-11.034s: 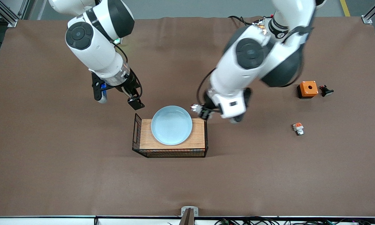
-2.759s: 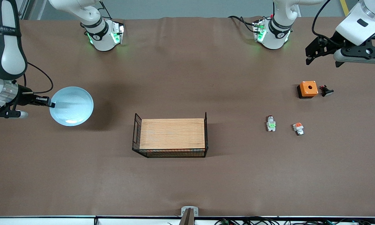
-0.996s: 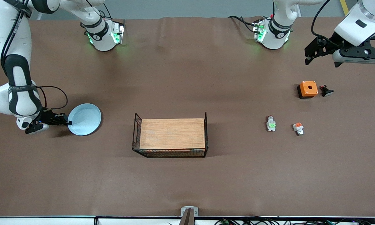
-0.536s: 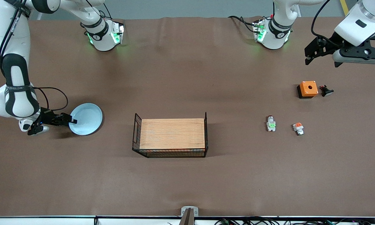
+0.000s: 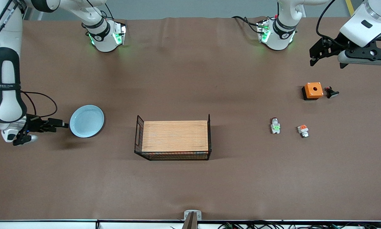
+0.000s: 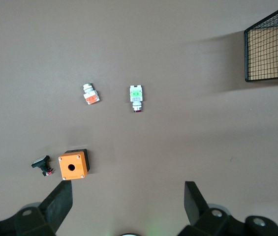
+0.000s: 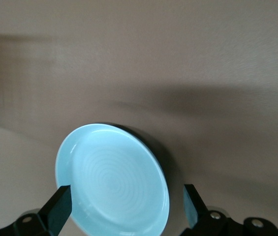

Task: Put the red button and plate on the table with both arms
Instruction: 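Open the right gripper to release the plate rim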

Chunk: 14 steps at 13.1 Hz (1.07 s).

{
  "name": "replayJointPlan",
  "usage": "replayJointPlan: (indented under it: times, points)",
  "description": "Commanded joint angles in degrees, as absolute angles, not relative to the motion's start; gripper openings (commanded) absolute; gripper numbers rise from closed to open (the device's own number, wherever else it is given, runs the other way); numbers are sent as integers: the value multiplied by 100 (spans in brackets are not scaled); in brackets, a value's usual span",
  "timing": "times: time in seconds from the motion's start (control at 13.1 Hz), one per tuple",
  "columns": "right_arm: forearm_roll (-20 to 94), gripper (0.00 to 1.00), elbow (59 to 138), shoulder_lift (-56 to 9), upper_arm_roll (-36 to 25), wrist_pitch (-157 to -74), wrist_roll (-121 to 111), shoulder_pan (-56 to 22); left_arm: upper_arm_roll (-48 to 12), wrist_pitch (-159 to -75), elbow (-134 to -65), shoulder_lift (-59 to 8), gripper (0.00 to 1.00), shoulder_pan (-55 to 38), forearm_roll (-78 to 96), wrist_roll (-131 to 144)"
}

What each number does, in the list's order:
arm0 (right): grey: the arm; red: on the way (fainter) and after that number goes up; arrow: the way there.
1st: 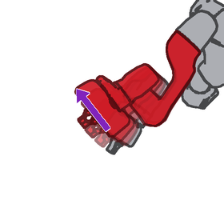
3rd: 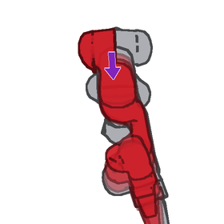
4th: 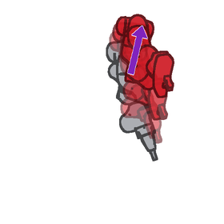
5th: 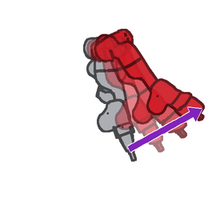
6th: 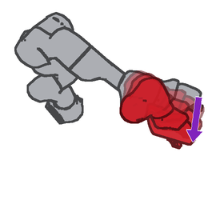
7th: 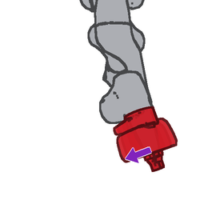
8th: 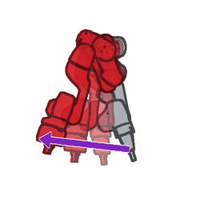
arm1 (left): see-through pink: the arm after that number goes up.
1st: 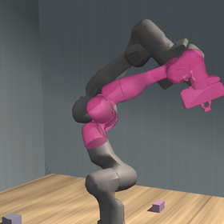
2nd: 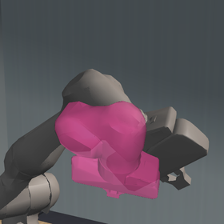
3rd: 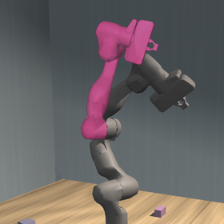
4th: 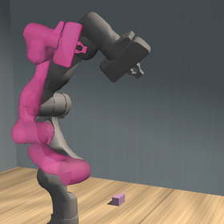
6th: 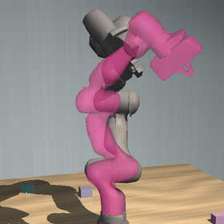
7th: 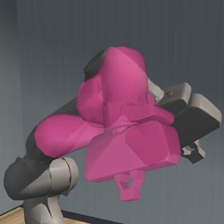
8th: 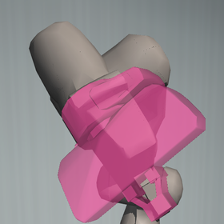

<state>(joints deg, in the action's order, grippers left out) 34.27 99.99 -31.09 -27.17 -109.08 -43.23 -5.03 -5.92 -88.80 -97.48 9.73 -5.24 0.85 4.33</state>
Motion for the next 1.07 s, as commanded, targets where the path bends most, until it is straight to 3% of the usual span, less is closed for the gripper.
replayJointPlan:
  times: [0.0,0.31,0.54,1.0]
  points:
    - [2543,100,9415,-2735,-2672,-10154,-2757,-667,-624,-8930,-9826,1099,100,-501,158,519]
    - [1540,100,8835,-2190,-2611,-9170,-742,-1247,-624,-8930,-9835,1099,100,-501,158,519]
    - [786,100,8193,-1821,-1998,-8185,374,-1283,-624,-8930,-9835,1099,100,-501,158,519]
    - [132,100,8095,-837,-1100,-7393,1151,-1021,-624,-8930,-9844,1099,100,-501,158,518]
